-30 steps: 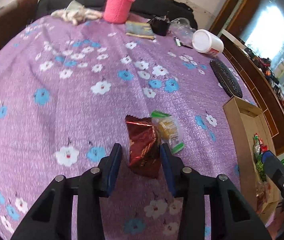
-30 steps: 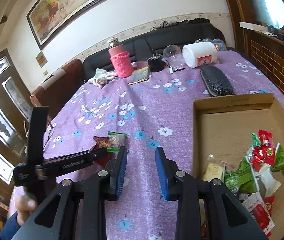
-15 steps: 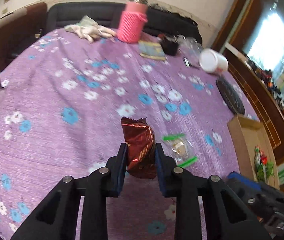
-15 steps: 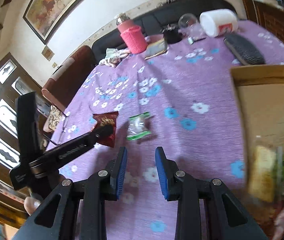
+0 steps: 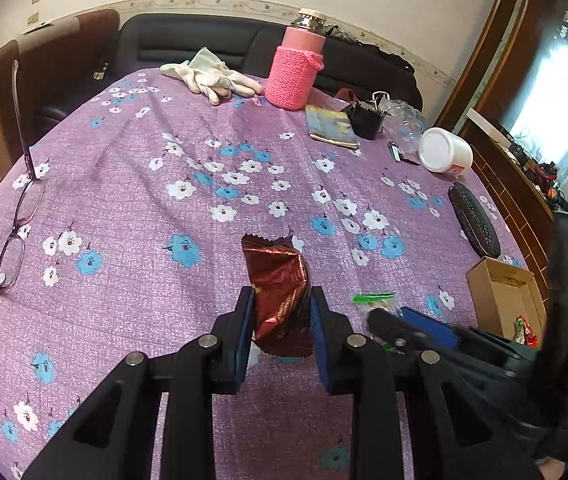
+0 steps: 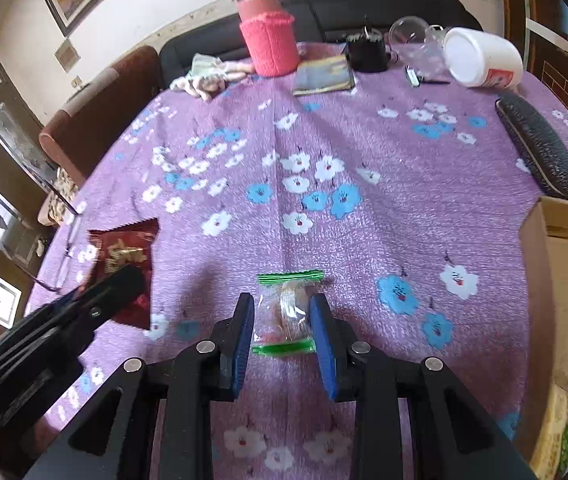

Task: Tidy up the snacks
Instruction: 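Grasp the dark red packet with the left tool while the right tool grasps a clear candy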

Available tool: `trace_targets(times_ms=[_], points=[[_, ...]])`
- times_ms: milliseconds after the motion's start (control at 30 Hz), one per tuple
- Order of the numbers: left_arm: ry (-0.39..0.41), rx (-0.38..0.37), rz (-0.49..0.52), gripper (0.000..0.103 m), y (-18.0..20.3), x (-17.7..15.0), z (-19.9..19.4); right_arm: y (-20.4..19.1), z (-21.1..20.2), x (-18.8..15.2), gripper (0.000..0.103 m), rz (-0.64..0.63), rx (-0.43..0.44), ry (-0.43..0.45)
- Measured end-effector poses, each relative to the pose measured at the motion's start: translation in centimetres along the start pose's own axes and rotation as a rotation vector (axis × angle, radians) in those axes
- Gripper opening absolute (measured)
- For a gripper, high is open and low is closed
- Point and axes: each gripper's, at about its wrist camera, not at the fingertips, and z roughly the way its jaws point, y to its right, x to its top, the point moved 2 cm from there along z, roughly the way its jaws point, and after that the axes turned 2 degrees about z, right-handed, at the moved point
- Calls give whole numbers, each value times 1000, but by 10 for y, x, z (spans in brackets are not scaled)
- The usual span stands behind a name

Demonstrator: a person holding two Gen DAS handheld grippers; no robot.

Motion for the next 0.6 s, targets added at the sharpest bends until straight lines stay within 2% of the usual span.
trace_targets(times_ms=[133, 167, 200, 233, 367, 467, 533, 600], points=[[1, -1, 12, 26, 3, -1, -1, 3, 3, -5, 31, 11, 14, 12], [1, -2, 15, 26, 4, -2, -1, 3, 0, -7, 25, 7, 12, 25], [1, -2, 20, 26, 6, -2, -1, 2, -5, -9, 24, 3, 5, 39], [1, -3, 23, 26, 7, -3, -1, 2, -12, -12, 17, 1, 4, 54], [8, -9, 52, 26, 15, -6, -3, 6, -43, -29, 17, 17, 30, 112], [22, 2, 79, 26, 21, -8, -4, 12, -50, -38, 17, 40, 41, 141], [27, 8, 86, 26, 22, -9, -6, 20, -48, -42, 17, 69, 73, 130], [32, 13, 79, 26, 20, -8, -6, 22, -45, -40, 17, 82, 64, 120]])
